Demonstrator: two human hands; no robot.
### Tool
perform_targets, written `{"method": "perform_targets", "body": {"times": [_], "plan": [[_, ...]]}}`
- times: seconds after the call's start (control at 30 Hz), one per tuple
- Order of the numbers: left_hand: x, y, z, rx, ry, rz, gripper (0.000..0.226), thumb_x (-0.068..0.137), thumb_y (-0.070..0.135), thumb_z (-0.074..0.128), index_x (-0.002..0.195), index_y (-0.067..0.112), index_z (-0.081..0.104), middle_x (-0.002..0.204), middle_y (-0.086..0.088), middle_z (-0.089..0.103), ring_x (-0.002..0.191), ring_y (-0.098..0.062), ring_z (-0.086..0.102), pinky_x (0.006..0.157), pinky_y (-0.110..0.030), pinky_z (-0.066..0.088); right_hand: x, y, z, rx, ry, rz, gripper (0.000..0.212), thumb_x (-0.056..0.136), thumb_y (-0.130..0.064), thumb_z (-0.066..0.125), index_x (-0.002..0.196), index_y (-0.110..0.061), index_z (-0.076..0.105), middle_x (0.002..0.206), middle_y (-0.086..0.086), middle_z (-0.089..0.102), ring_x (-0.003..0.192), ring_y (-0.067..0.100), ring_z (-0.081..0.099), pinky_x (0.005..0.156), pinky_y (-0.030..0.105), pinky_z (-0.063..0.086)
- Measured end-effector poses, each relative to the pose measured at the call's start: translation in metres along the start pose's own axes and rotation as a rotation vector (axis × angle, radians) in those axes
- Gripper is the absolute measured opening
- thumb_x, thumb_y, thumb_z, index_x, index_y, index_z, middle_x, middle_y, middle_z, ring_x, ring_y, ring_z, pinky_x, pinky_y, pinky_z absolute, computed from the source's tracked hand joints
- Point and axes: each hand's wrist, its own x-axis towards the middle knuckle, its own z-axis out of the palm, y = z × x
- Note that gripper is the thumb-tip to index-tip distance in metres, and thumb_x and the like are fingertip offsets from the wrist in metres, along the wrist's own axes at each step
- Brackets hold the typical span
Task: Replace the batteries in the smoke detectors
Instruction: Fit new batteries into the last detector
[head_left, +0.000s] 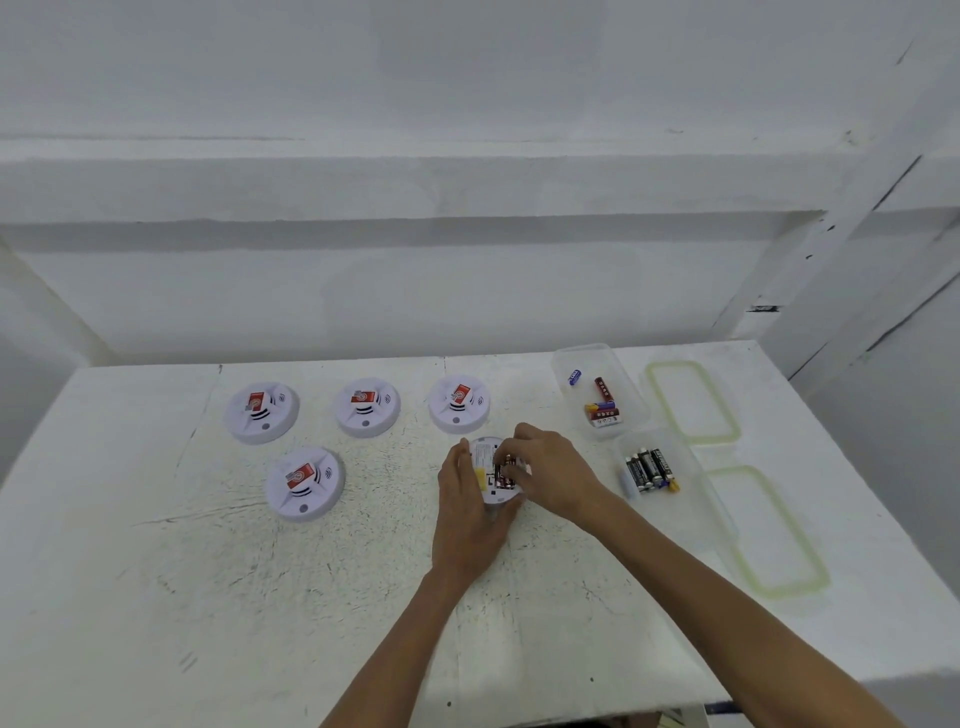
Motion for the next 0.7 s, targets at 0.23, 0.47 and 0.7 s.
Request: {"method": "perform_targets", "body": {"times": [0.23, 0.47, 0.7], "plan": [[0.0, 0.002, -0.001, 0.069, 0.036, 0.019, 0.077, 0.093, 0.034, 0.062, 0.154, 0.011, 0.02, 0.15, -0.014, 0.033, 0.138, -0.03, 0.038, 0.108, -0.054, 0.046, -0.014, -0.014, 0.023, -0.042, 0.048, 0.053, 0.036, 0.097, -0.022, 0.053, 0.132, -0.014, 0.057, 0.123, 0.005, 0.063, 0.096, 0.026, 0.061, 0.082, 0.032, 0.051], [0.001, 0.003, 0.0, -0.046, 0.052, -0.039, 0.101, 0.075, 0.057, 0.073, 0.151, 0.007, 0.029, 0.145, -0.018, 0.042, 0.134, -0.027, 0.041, 0.105, -0.038, 0.044, -0.025, 0.003, 0.027, 0.303, 0.201, 0.179, 0.032, 0.091, -0.018, 0.06, 0.123, -0.016, 0.06, 0.122, -0.001, 0.055, 0.099, 0.015, 0.063, 0.085, 0.029, 0.058], [-0.001, 0.006, -0.015, -0.22, -0.01, 0.001, 0.094, 0.083, 0.032, 0.074, 0.15, 0.055, 0.011, 0.147, 0.021, 0.034, 0.139, -0.001, 0.034, 0.116, -0.037, 0.039, -0.016, 0.006, 0.027, 0.329, 0.147, 0.402, 0.034, 0.086, -0.03, 0.067, 0.119, -0.023, 0.059, 0.103, -0.005, 0.067, 0.086, 0.013, 0.065, 0.08, 0.036, 0.058]]}}
